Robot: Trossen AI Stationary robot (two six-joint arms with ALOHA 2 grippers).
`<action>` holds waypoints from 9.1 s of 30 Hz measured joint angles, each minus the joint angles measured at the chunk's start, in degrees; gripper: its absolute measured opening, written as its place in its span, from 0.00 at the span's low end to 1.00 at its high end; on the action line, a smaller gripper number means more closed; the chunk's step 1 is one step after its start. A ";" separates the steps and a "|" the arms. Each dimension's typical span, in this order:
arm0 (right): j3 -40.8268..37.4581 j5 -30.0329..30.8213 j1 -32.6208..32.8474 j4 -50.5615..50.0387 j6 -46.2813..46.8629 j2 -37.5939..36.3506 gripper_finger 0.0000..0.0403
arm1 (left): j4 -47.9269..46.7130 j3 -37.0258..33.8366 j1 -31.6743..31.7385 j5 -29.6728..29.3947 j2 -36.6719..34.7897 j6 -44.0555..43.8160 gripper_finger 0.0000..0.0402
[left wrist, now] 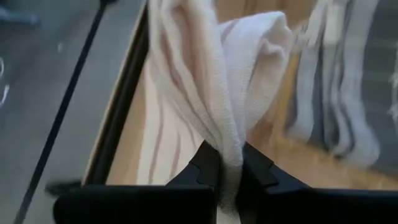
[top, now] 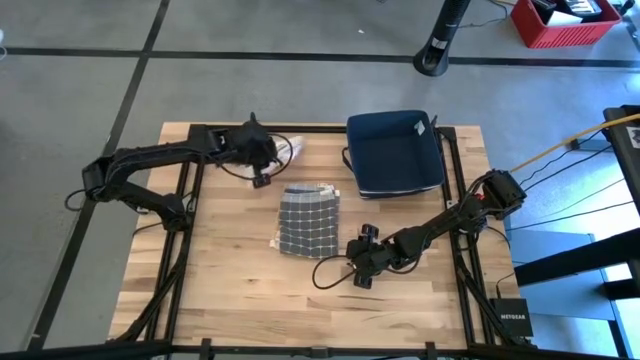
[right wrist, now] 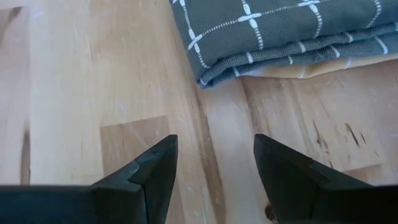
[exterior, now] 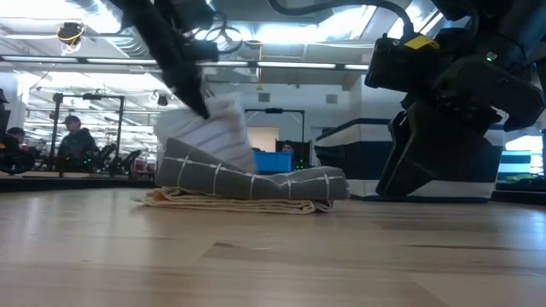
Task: Fold towel
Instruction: Stack the white towel on top of the black towel, then return to Home Position
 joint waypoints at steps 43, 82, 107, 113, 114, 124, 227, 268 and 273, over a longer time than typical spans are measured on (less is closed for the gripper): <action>0.00 0.21 -0.02 -0.13 0.74 0.00 0.54 | -24.47 31.82 -34.80 -19.53 20.73 -28.78 0.03; 0.00 -0.28 -0.02 -0.09 0.07 0.00 0.54 | -5.71 23.04 -38.07 -13.43 26.87 -27.23 0.41; 8.18 3.64 -0.04 -15.38 -10.73 -14.39 0.54 | 14.26 5.92 -43.85 -16.63 0.83 -21.76 0.31; -0.24 3.38 -0.94 -3.54 -19.04 -30.57 0.43 | 22.75 -9.77 -43.68 -15.55 -14.43 -22.73 0.19; -2.61 1.04 -1.85 0.07 -19.97 -33.08 0.40 | 25.50 -12.67 -43.46 -14.67 -16.57 -22.55 0.16; -27.72 -19.53 -15.87 27.04 -20.85 -52.87 0.02 | 35.63 -30.50 -41.16 -12.78 -31.47 -24.22 0.01; -48.92 -19.87 -22.56 10.58 -13.40 -96.65 0.02 | 36.22 -55.59 -35.63 -12.73 -74.47 -10.96 0.01; -48.92 -19.89 -22.56 10.53 -13.42 -96.65 0.02 | 36.22 -55.59 -35.63 -12.74 -74.47 -10.99 0.01; -48.90 -19.89 -22.56 10.53 -13.40 -96.65 0.02 | 36.20 -55.59 -35.63 -12.73 -74.47 -10.99 0.01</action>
